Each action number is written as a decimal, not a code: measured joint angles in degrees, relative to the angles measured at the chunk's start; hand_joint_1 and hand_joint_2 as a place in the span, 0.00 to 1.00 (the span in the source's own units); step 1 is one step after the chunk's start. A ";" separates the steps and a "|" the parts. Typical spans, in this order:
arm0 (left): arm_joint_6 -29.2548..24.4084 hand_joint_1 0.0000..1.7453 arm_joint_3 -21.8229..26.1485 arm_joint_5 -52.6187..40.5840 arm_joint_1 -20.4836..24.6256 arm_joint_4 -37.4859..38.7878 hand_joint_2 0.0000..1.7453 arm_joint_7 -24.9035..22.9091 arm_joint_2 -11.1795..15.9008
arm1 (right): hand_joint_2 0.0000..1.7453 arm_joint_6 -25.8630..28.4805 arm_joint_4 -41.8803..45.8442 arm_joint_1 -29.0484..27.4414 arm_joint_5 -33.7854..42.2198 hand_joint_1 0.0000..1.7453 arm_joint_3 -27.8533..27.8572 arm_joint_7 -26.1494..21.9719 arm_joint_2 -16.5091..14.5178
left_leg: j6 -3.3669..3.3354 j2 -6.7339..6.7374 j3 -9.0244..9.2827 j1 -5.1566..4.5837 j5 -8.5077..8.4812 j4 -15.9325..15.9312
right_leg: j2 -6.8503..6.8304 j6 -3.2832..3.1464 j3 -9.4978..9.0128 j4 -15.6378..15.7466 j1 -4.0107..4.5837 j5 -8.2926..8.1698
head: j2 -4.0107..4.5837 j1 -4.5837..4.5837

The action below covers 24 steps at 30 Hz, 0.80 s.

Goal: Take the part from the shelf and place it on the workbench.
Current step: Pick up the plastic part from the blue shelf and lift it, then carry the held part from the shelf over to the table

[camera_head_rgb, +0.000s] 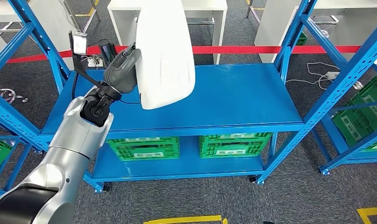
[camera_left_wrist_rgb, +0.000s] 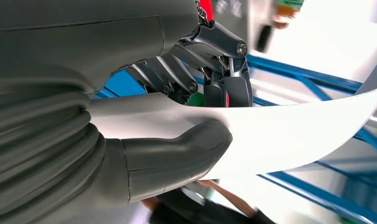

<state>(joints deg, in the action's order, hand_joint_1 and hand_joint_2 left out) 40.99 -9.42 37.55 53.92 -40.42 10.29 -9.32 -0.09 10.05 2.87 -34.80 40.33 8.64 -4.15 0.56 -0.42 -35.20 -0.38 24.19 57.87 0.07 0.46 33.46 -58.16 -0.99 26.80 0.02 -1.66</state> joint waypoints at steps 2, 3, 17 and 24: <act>-1.19 1.00 -1.93 2.34 -1.12 -3.30 1.00 -0.05 0.49 | 0.00 0.04 0.00 0.00 0.00 0.00 0.24 -0.02 0.00 | 0.00 0.00 0.00 0.00 0.00 0.00 | 0.00 0.01 0.00 0.00 0.00 0.01 | 0.00 0.00; -1.76 1.00 -2.91 2.75 -1.54 -4.75 1.00 0.04 0.77 | 0.00 0.04 0.00 0.00 0.00 0.00 0.33 -0.04 0.00 | 0.00 0.00 0.00 0.00 0.00 0.00 | 0.00 0.02 0.00 0.00 0.00 0.02 | 0.00 0.00; -3.56 1.00 -11.10 3.89 -5.43 -16.16 1.00 2.42 4.24 | 0.00 0.01 0.00 0.01 -0.14 0.00 1.31 -0.39 -0.11 | -1.17 0.08 0.12 -0.45 0.05 -0.02 | 0.00 1.06 -0.21 0.08 -0.67 0.05 | 0.00 -0.02; -2.21 1.00 -13.52 5.55 -8.52 -21.87 1.00 1.38 5.66 | 0.00 0.06 0.00 -0.18 -0.17 0.00 1.62 0.16 -0.11 | -1.96 0.39 -0.18 0.06 -0.84 -0.61 | 0.05 1.48 6.73 -16.62 -0.55 8.43 | 0.00 0.21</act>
<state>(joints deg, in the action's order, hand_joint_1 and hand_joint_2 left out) 38.77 -22.94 43.10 45.41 -62.29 11.68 -3.66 -0.03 10.05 2.69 -34.97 41.95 8.80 -4.26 -1.40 -0.04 -35.39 -0.32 23.35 57.26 0.12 1.94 40.19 -74.78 -1.54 35.22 0.02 -1.45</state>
